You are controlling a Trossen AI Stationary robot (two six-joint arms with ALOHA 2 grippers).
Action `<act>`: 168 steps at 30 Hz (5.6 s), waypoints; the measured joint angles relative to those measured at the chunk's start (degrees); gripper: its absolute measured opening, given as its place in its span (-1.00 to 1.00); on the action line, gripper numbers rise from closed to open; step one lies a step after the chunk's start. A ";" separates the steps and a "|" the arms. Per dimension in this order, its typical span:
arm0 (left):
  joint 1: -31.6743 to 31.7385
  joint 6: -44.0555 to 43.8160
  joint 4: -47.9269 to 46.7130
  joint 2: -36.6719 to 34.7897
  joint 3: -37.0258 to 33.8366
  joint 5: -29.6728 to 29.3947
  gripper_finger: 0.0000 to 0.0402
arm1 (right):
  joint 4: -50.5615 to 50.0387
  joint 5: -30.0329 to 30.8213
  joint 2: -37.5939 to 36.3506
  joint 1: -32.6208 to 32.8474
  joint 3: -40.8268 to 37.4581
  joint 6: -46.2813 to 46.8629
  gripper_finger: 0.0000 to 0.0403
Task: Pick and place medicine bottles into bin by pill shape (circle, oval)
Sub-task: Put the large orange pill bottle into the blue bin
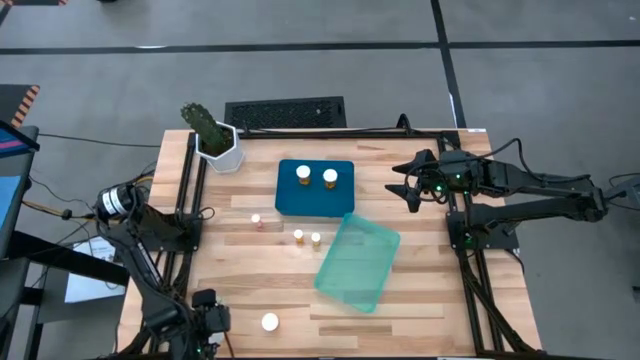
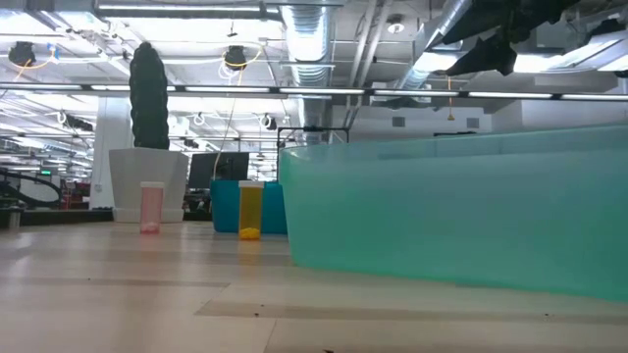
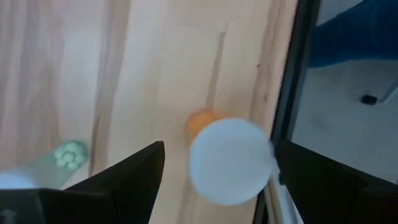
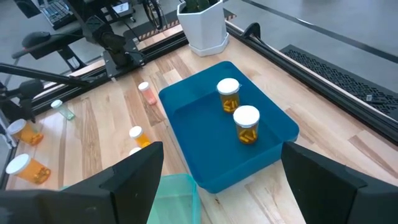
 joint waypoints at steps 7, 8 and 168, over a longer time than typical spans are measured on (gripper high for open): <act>1.12 0.81 0.99 0.00 -1.51 0.70 0.49 | -0.05 0.02 0.00 0.00 0.00 -0.10 0.66; 1.25 1.01 0.94 0.00 -1.70 1.27 0.48 | -0.05 0.02 -0.01 0.00 0.00 -0.09 0.66; 40.78 46.34 -41.27 3.26 40.88 17.17 0.47 | -4.68 0.22 -0.02 -0.02 0.00 -1.00 0.66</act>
